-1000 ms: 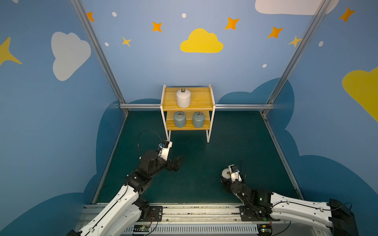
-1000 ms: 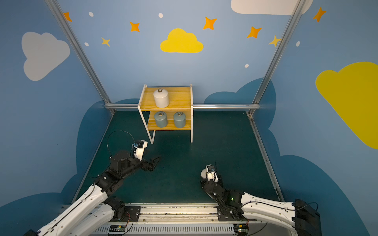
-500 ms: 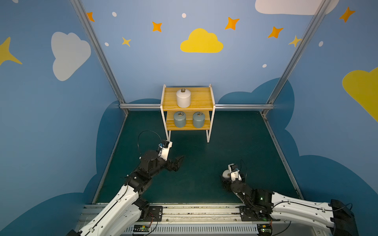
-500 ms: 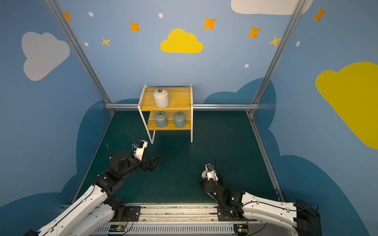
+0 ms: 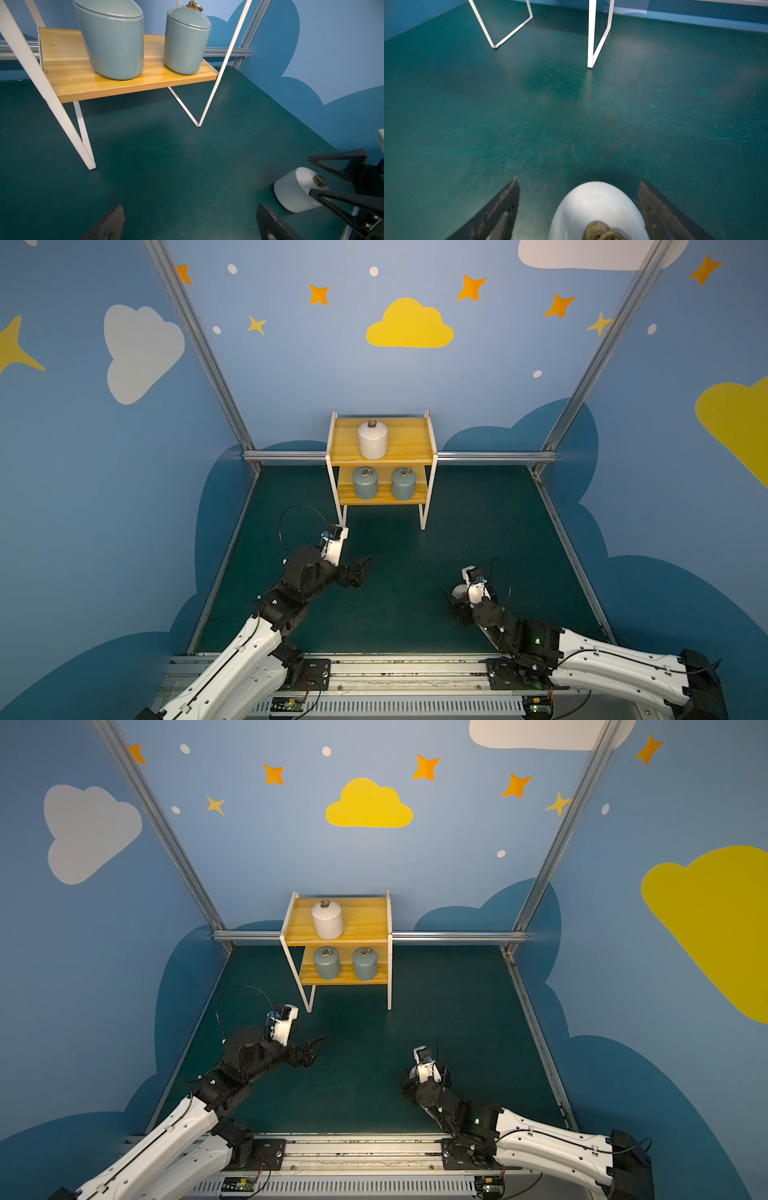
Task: Remove the tea canisters from the shelf
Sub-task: Place the tea canister at the center of the board.
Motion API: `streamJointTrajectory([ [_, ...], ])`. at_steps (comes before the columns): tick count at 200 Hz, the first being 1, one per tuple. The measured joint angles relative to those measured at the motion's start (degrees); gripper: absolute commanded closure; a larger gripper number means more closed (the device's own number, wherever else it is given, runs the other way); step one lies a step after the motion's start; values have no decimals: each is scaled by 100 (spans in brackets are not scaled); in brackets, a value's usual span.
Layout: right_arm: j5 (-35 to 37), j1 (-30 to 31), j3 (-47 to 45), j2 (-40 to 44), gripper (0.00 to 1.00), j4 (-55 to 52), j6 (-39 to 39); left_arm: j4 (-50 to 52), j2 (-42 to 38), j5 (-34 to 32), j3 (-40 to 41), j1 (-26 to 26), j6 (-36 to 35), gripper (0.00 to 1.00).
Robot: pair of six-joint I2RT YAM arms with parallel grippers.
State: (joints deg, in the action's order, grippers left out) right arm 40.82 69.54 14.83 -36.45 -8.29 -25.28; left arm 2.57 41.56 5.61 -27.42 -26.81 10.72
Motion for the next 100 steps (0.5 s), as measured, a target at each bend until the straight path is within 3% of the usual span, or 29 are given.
streamJointTrajectory([
  [53, -232, -337, 369, 146, 9, -367, 229, 199, 44, -63, -166, 0, -13, 0],
  [100, -918, -1097, 1165, 79, 9, -575, 586, 610, 348, 7, -1086, 0, -153, 0],
])
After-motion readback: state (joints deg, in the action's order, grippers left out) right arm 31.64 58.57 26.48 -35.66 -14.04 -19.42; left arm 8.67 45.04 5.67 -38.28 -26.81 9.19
